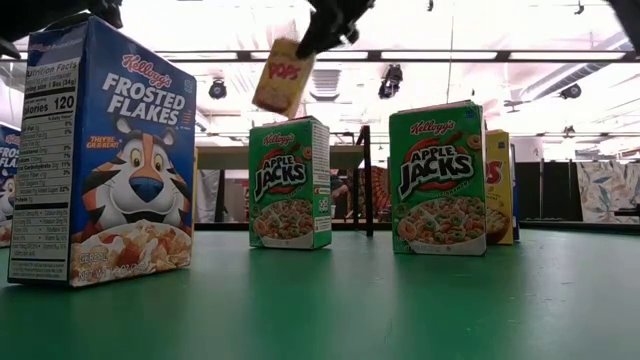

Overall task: Stack cereal on shelf
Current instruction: Put the top yellow cereal box on the shelf

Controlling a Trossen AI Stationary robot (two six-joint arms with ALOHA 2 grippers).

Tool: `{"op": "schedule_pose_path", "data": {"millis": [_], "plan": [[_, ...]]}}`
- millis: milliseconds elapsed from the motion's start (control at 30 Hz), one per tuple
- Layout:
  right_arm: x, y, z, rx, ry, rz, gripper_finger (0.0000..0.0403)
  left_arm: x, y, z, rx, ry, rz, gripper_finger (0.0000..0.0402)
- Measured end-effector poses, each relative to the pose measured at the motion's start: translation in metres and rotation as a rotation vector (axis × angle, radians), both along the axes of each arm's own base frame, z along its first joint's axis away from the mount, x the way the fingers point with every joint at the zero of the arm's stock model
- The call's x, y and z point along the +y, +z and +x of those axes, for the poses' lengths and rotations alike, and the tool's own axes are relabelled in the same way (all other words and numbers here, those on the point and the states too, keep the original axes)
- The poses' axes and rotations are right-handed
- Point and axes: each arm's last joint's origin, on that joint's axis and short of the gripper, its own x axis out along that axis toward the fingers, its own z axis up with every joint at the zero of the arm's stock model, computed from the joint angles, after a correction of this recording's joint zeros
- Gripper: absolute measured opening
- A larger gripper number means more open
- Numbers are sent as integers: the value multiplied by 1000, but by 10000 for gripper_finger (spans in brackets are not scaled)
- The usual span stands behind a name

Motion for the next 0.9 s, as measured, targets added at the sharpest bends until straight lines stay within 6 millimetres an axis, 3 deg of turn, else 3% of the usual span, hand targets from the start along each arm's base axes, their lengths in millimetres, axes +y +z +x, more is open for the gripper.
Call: {"op": "schedule_pose_path", "data": {"millis": [300,467,600,900], "plan": [[-42,-16,31,5,36,7,130,0,0,0,2,11,17,0],[-54,-29,43,8,50,36,136,0,0,0,3,21,32,0],[-60,-38,48,25,42,44,162,0,0,0,4,33,49,0],[-67,-40,47,27,27,40,226,0,1,-1,-7,47,69,0]]}}
